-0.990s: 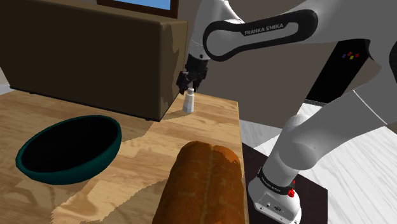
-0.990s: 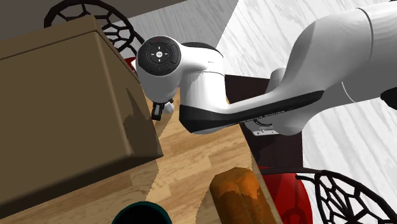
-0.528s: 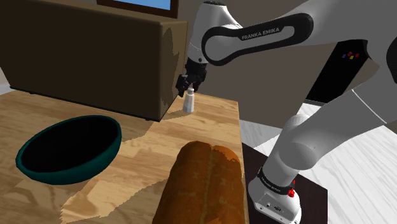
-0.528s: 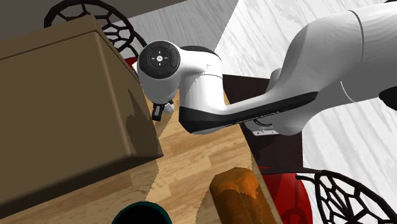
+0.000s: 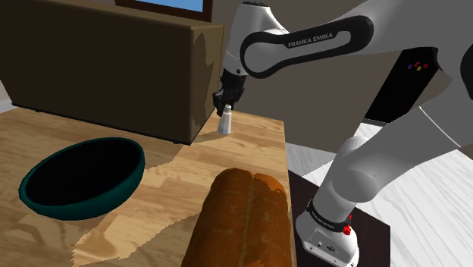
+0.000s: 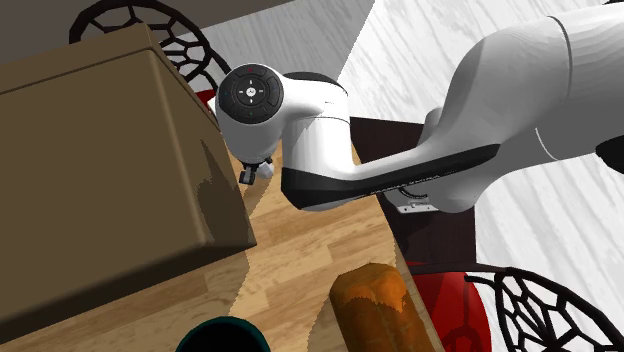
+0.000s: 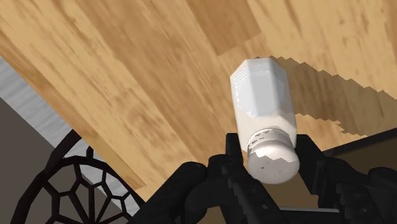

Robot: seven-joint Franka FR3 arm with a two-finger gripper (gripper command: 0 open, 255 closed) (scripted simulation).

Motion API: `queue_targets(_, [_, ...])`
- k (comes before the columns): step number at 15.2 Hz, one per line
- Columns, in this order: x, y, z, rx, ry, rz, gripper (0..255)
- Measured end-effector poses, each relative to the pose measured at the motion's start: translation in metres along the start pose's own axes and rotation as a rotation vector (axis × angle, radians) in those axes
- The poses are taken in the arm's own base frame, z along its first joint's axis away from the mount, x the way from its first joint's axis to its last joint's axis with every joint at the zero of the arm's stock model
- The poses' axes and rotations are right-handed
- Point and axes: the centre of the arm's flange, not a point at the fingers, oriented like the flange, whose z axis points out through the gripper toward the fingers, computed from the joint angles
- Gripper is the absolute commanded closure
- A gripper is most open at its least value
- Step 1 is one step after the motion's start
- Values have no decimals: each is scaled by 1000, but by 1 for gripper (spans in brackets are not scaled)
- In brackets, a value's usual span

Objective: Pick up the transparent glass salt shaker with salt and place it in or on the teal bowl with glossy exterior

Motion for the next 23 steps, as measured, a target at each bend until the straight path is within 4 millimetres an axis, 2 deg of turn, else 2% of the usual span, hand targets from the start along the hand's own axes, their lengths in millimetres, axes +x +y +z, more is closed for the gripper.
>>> queue_targets(6, [2,0,-6,0,0,0,255])
queue_targets(23, [21,5,-92,0,0,0,255])
